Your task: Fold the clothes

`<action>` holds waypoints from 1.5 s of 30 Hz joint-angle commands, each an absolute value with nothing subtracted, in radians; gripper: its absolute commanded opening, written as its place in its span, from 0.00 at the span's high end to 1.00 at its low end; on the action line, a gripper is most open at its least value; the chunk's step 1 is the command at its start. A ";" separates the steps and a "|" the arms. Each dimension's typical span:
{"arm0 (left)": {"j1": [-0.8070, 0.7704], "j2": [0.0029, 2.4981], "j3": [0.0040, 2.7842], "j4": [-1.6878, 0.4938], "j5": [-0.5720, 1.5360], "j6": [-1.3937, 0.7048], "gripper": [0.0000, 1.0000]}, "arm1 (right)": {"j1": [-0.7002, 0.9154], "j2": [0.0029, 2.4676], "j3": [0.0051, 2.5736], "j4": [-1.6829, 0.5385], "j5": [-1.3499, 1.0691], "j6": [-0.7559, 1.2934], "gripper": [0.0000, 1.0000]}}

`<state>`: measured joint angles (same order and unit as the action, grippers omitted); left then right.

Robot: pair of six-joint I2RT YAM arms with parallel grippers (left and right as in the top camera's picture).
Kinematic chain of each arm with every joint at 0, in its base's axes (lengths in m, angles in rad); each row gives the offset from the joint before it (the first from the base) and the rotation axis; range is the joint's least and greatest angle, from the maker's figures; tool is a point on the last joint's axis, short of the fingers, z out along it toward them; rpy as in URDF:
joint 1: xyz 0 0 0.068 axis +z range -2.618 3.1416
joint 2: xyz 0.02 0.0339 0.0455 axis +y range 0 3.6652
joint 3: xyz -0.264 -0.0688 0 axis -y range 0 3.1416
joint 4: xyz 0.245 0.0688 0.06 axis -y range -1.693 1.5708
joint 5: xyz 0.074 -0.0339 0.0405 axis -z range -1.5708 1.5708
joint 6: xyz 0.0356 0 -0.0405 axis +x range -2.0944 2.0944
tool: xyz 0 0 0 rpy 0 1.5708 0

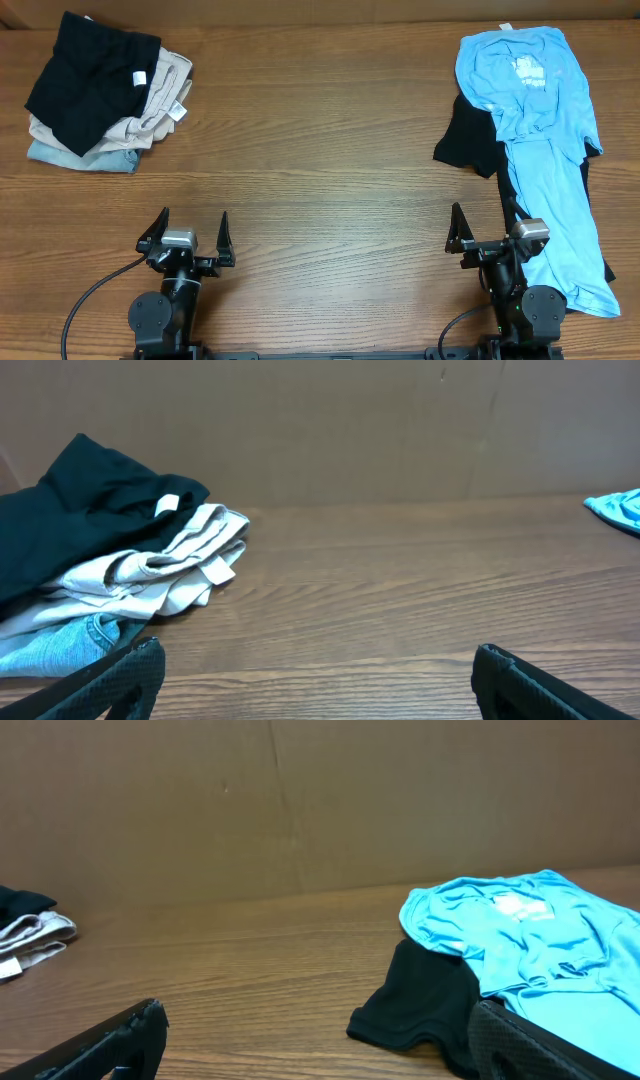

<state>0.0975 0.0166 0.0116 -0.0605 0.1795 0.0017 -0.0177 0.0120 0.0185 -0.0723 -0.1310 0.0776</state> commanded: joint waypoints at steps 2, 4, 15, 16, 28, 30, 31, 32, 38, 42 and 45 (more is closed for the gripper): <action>0.092 0.006 0.005 -0.059 0.169 -0.004 0.00 | -0.011 0.003 0.008 -0.069 -0.132 0.081 0.00; 0.092 0.006 0.005 -0.059 0.169 -0.004 0.00 | -0.011 0.003 0.008 -0.069 -0.132 0.081 0.00; 0.092 0.006 0.044 0.041 0.192 -0.072 0.00 | -0.014 0.003 0.009 0.120 -0.059 0.078 0.00; 0.092 0.006 0.065 0.030 0.192 -0.071 0.00 | -0.014 0.003 0.013 0.154 -0.038 0.077 0.00; 0.092 0.130 0.500 -0.304 0.154 0.001 0.00 | -0.014 0.128 0.315 0.049 0.010 0.064 0.00; 0.092 0.190 0.563 -0.340 0.154 0.001 0.00 | -0.014 0.210 0.406 0.008 0.010 0.043 0.00; 0.092 0.231 0.602 -0.364 0.154 0.001 0.00 | -0.014 0.265 0.469 -0.027 0.009 0.035 0.00; 0.092 0.283 0.653 -0.396 0.154 0.001 0.00 | -0.014 0.324 0.537 -0.067 0.006 0.028 0.00; 0.092 0.557 0.906 -0.574 0.154 0.001 0.00 | -0.014 0.714 0.981 -0.400 0.006 0.028 0.00; 0.092 0.742 1.073 -0.719 0.154 0.014 0.00 | -0.025 0.998 1.287 -0.644 0.006 0.028 0.00; 0.092 0.847 1.134 -0.776 0.153 0.046 0.00 | -0.053 1.202 1.484 -0.791 0.007 0.024 0.00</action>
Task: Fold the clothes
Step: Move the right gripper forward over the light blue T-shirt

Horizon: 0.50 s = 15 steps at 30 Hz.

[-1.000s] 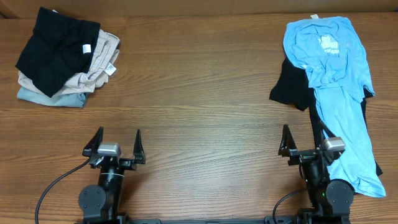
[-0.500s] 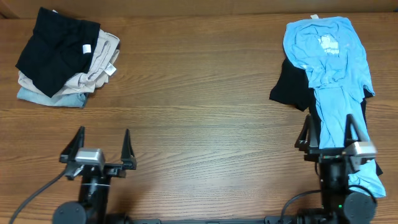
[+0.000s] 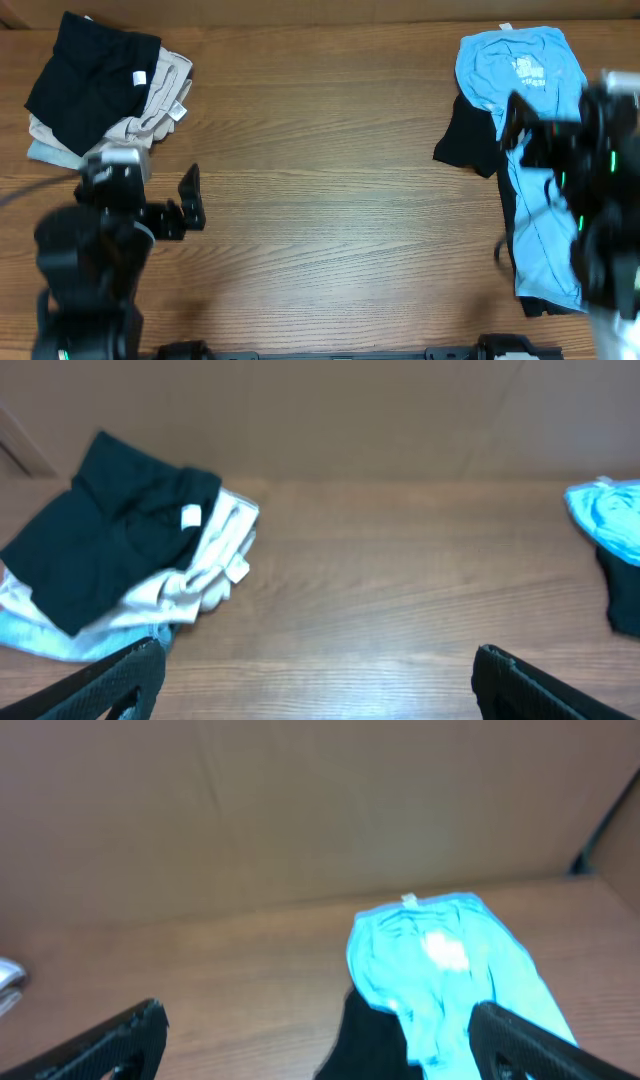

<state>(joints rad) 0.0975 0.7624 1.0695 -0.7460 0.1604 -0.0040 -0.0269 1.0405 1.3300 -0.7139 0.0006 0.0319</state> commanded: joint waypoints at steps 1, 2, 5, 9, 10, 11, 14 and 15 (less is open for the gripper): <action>0.092 0.879 1.138 -0.777 0.153 0.063 0.00 | -0.065 1.277 1.549 -0.835 0.007 0.020 0.00; 0.092 0.922 1.138 -0.776 0.153 0.087 0.00 | -0.083 1.380 1.623 -0.870 0.007 0.017 0.00; 0.092 1.012 1.138 -0.774 0.153 0.091 0.00 | -0.102 1.515 1.664 -0.848 0.018 0.017 0.00; 0.092 1.131 1.138 -0.777 0.155 0.090 0.00 | -0.134 1.653 1.663 -0.822 0.033 -0.029 0.00; 0.092 1.158 1.138 -0.772 0.157 0.091 0.00 | -0.146 1.688 1.663 -0.818 0.033 -0.035 0.00; 0.092 1.179 1.138 -0.766 0.157 0.091 0.00 | -0.156 1.717 1.663 -0.814 0.033 -0.035 0.02; 0.091 1.222 1.138 -0.749 0.162 0.090 0.00 | -0.178 1.805 1.662 -0.802 0.031 -0.056 0.12; 0.091 1.232 1.138 -0.741 0.162 0.090 0.00 | -0.180 1.837 1.662 -0.797 0.032 -0.070 0.17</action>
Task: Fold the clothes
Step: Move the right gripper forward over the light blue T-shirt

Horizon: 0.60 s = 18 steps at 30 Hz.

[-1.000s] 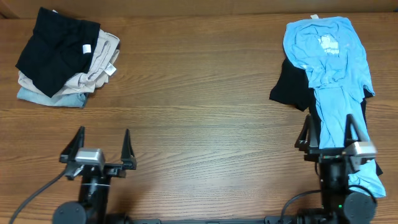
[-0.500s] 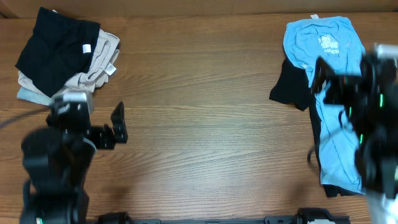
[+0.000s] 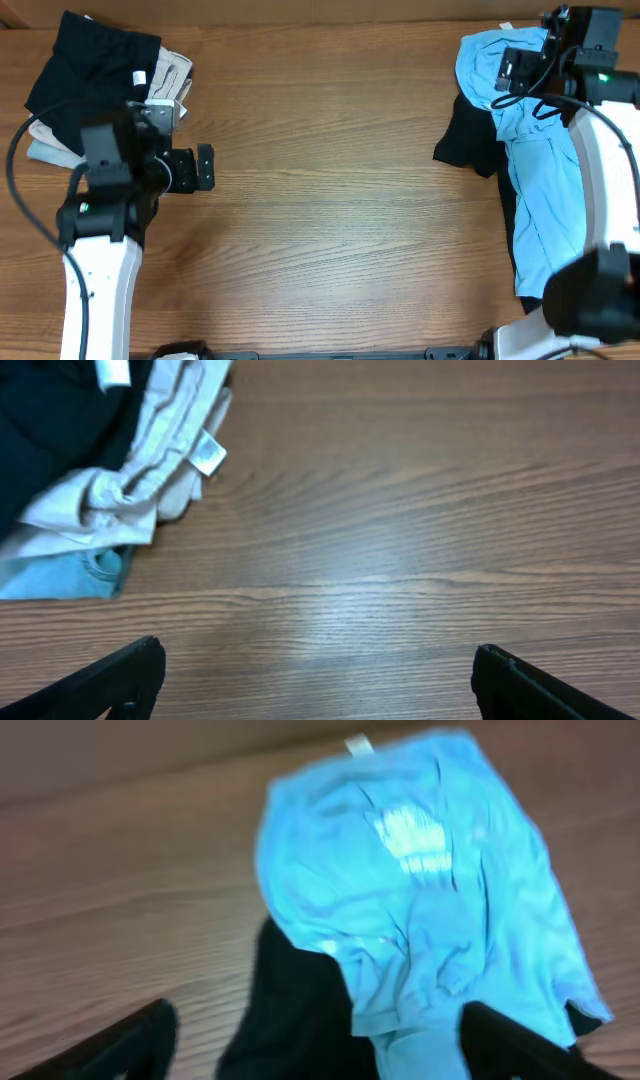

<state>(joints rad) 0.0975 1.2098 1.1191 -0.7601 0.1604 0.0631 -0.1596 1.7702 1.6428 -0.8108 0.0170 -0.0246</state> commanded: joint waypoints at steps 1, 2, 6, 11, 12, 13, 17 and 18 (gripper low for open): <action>0.091 1.238 1.138 -0.733 0.162 0.090 0.00 | -0.181 1.859 1.662 -0.794 0.031 -0.084 0.20; 0.091 1.242 1.138 -0.727 0.162 0.090 0.00 | -0.181 1.884 1.662 -0.790 0.033 -0.097 0.23; 0.091 1.243 1.138 -0.717 0.161 0.090 0.00 | -0.181 1.987 1.662 -0.787 0.032 -0.128 0.34; 0.091 1.244 1.138 -0.717 0.157 0.091 0.00 | -0.180 2.095 1.662 -0.787 0.022 -0.128 0.43; 0.091 1.244 1.138 -0.717 0.157 0.091 0.00 | -0.180 2.123 1.659 -0.783 0.023 -0.128 0.43; 0.091 1.244 1.138 -0.717 0.157 0.090 0.01 | -0.180 2.139 1.655 -0.776 0.023 -0.129 0.43; 0.091 1.244 1.138 -0.717 0.157 0.090 0.01 | -0.180 2.181 1.654 -0.757 0.022 -0.132 0.44; 0.091 1.244 1.138 -0.717 0.157 0.091 0.02 | -0.180 2.188 1.654 -0.749 0.022 -0.132 0.45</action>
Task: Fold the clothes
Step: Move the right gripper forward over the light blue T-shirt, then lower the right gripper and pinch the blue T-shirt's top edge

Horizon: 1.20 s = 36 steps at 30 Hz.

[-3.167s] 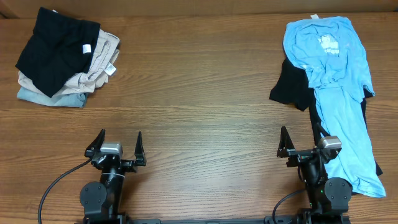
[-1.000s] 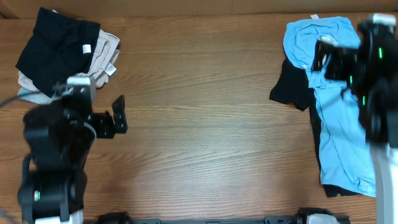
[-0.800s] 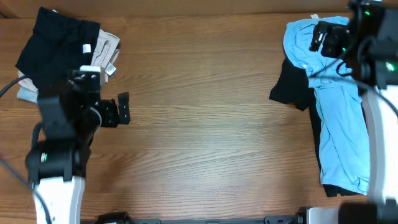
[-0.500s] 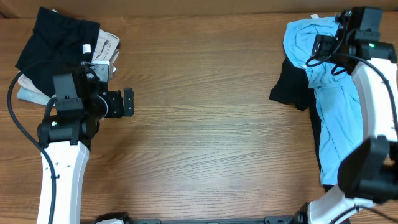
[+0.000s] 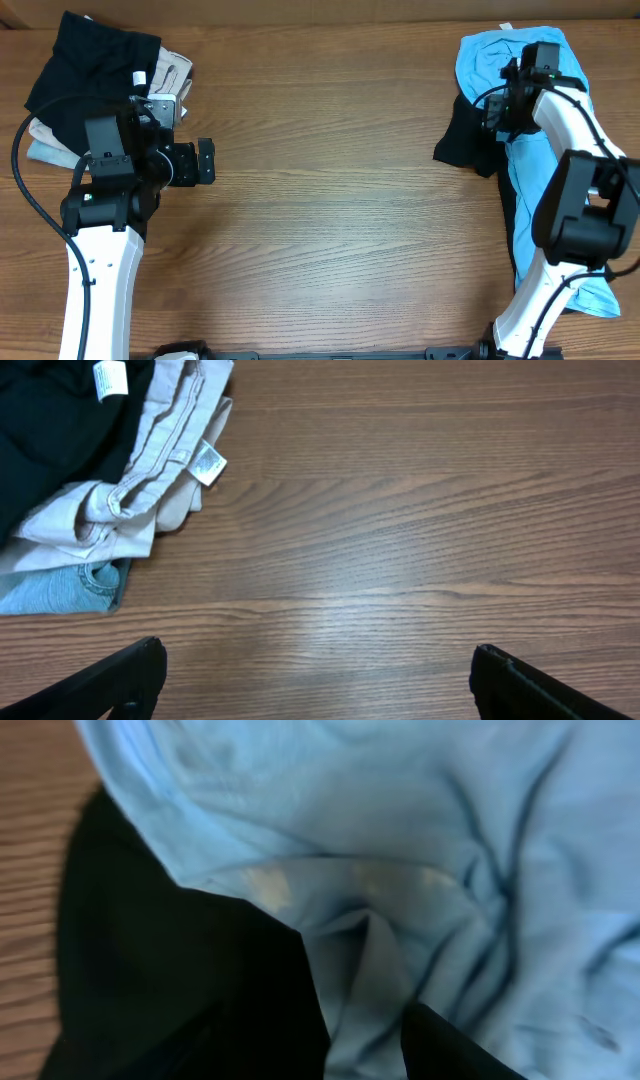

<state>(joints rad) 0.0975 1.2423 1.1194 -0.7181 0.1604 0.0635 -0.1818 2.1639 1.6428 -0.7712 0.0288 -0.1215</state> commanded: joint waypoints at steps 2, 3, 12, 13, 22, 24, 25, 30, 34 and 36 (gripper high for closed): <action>0.091 1.244 1.138 -0.717 0.157 0.091 0.02 | -0.180 2.201 1.654 -0.733 0.026 -0.132 0.47; 0.091 1.244 1.138 -0.717 0.157 0.090 0.02 | -0.181 2.204 1.654 -0.727 0.030 -0.132 0.48; 0.091 1.244 1.138 -0.718 0.157 0.090 0.03 | -0.185 2.235 1.644 -0.685 0.078 -0.132 0.61; 0.091 1.244 1.138 -0.717 0.157 0.090 0.03 | -0.186 2.235 1.644 -0.682 0.079 -0.132 0.62; 0.091 1.244 1.138 -0.717 0.157 0.090 0.03 | -0.205 2.222 1.687 -0.705 0.088 -0.131 0.60; 0.091 1.244 1.138 -0.717 0.157 0.090 0.03 | -0.205 2.214 1.690 -0.708 0.084 -0.131 0.57; 0.091 1.244 1.138 -0.717 0.157 0.090 0.03 | -0.205 2.208 1.691 -0.709 0.078 -0.131 0.55; 0.091 1.244 1.138 -0.717 0.157 0.090 0.03 | -0.205 2.194 1.691 -0.705 0.044 -0.131 0.43; 0.091 1.244 1.138 -0.718 0.156 0.091 0.03 | -0.205 2.198 1.690 -0.693 0.031 -0.127 0.43; 0.091 1.244 1.138 -0.718 0.156 0.091 0.03 | -0.207 2.198 1.690 -0.680 0.023 -0.127 0.45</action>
